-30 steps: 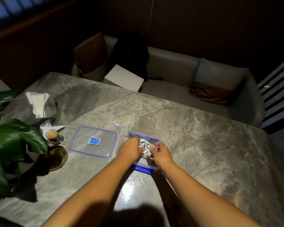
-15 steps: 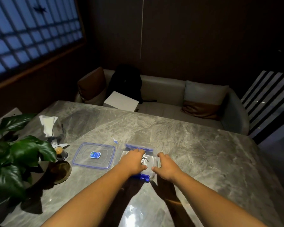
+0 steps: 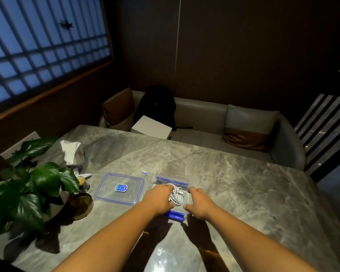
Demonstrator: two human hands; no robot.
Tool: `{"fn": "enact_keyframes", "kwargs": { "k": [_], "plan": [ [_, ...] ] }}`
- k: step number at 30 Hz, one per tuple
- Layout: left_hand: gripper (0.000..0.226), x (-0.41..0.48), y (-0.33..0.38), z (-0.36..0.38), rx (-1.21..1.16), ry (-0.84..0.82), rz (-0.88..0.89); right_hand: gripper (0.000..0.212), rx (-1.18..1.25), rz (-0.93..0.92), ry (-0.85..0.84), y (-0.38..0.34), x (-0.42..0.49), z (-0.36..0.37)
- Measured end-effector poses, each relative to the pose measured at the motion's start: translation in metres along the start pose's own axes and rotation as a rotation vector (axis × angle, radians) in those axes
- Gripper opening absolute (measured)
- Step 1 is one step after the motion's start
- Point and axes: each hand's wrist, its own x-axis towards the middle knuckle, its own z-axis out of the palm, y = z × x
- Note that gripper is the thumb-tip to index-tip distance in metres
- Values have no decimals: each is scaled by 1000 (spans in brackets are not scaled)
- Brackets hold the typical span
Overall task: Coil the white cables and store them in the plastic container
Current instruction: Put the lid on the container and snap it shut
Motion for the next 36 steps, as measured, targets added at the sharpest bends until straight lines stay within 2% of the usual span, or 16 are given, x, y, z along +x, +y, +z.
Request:
{"fn": "enact_keyframes", "kwargs": {
  "k": [7, 17, 21, 26, 33, 36],
  "plan": [
    [64, -15, -49, -15, 42, 8, -130, 65, -35, -61, -49, -47, 19, 20],
    [65, -26, -156, -42, -13, 9, -284, 65, 2, -103, -134, -142, 65, 61],
    [65, -18, -196, -47, -59, -13, -323, 65, 72, -33, -162, -170, 90, 80],
    [70, -2, -233, -45, -159, -55, -404, 75, 203, 123, -161, -188, 121, 100],
    [85, 15, -264, -33, -219, -106, -490, 70, 307, 300, -143, -198, 151, 121],
    [84, 19, -271, -23, -211, -139, -525, 66, 282, 352, -144, -202, 157, 129]
  ]
}}
